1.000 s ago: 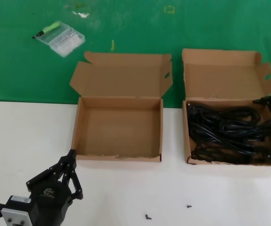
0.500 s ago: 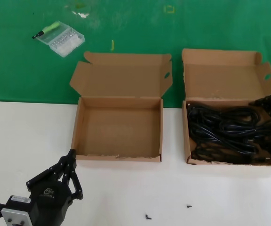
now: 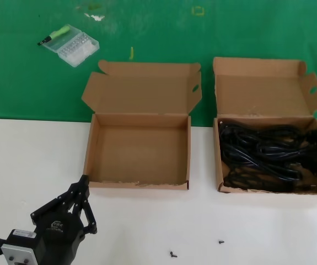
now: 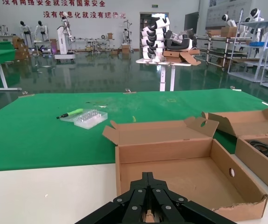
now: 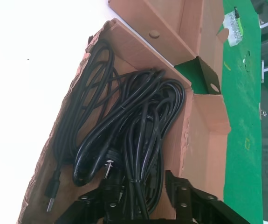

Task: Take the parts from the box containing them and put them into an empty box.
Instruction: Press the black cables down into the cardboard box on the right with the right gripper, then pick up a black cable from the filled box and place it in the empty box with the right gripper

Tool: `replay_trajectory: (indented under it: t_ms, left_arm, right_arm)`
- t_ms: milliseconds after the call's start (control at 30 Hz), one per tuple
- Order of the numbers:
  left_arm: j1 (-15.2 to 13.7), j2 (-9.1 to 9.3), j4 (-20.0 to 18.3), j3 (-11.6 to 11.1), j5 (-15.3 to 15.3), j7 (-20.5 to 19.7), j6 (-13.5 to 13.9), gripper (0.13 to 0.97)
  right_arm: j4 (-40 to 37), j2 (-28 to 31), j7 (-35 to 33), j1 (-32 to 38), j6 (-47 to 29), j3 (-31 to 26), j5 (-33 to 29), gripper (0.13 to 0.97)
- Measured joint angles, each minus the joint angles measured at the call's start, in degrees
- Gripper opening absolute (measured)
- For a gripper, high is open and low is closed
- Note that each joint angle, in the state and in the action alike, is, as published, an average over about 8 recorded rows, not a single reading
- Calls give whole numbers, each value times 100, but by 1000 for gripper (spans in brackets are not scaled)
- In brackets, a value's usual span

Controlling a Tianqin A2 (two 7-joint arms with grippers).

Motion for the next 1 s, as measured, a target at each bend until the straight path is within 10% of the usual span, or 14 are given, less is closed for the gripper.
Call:
replay_trajectory:
  t_ms: [433, 1000]
  left_arm:
    - [0, 0, 0, 0, 0, 0, 0, 149]
    - [0, 0, 0, 0, 0, 0, 0, 149]
  right_arm:
    - [88, 31, 41, -35, 37, -40, -69, 247]
    - [1375, 299, 915, 46, 39, 169, -304, 195]
